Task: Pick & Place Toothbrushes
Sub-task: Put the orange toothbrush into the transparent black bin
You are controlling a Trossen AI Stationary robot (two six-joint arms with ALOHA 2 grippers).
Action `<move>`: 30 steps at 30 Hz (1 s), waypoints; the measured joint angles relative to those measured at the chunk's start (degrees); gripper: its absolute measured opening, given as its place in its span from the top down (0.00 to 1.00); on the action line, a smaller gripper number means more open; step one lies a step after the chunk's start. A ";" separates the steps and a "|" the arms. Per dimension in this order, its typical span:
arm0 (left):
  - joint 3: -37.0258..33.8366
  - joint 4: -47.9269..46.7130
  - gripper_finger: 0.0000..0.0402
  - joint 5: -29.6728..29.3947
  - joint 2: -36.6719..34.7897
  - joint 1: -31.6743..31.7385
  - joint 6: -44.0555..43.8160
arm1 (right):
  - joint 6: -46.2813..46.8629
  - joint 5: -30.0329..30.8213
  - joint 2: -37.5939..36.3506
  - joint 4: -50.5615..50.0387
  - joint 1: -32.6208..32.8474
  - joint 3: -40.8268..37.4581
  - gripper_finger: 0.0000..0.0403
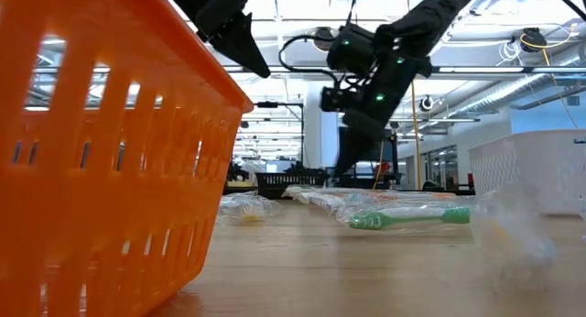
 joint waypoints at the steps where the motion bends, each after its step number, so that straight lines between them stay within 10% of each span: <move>1: 0.00 -0.16 0.79 0.01 0.00 0.00 -0.47 | 0.38 0.04 -0.22 -0.37 0.04 -0.64 0.55; 30: 0.05 1.49 0.79 8.69 2.30 -1.38 -3.40 | 10.22 0.35 -16.47 10.80 4.48 -18.04 0.55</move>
